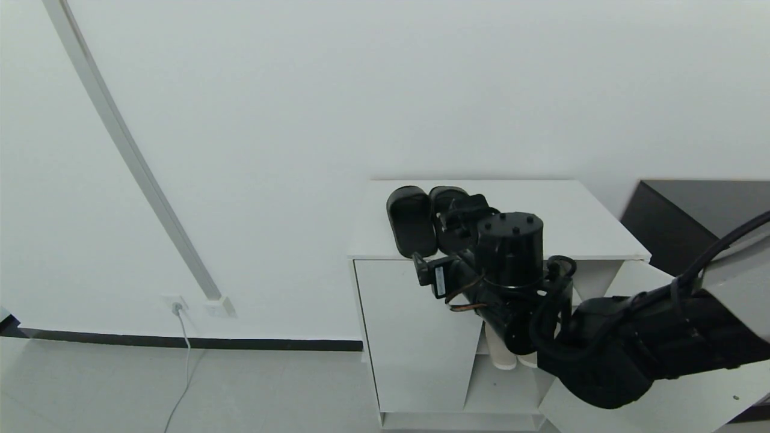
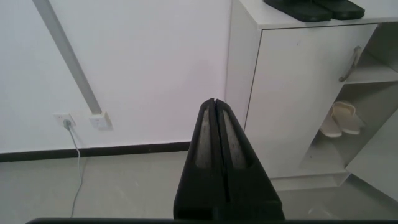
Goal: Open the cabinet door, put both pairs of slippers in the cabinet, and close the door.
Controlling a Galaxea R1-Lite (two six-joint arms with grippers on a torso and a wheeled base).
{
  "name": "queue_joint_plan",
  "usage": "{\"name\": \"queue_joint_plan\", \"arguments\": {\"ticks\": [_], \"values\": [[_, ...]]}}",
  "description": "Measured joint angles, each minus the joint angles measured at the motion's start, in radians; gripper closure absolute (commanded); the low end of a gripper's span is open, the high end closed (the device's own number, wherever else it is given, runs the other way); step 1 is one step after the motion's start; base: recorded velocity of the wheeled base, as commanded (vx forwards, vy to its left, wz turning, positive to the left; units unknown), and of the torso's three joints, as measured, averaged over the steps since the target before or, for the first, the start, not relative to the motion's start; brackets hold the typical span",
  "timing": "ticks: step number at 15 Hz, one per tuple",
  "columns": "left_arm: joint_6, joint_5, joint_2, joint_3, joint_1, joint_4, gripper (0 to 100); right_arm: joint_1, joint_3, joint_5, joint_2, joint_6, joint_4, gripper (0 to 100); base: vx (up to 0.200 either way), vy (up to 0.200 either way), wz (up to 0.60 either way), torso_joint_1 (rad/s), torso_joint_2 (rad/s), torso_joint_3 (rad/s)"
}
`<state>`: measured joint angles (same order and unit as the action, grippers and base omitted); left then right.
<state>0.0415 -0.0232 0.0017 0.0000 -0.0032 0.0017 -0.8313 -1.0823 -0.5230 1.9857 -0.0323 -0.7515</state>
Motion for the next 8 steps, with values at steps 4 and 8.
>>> {"name": "queue_joint_plan", "arguments": {"ticks": [4,8], "values": [[0.000,0.000,0.000,0.000,0.000,0.000,100,-0.005,-0.099,-0.028,-0.024,-0.103,0.155,0,0.050,0.000,0.00,0.001,0.00,0.001],[-0.001,0.000,0.000,0.000,0.000,0.000,100,-0.007,-0.091,-0.030,-0.020,-0.123,0.154,0,0.200,0.000,0.00,-0.003,0.00,0.005]]}}
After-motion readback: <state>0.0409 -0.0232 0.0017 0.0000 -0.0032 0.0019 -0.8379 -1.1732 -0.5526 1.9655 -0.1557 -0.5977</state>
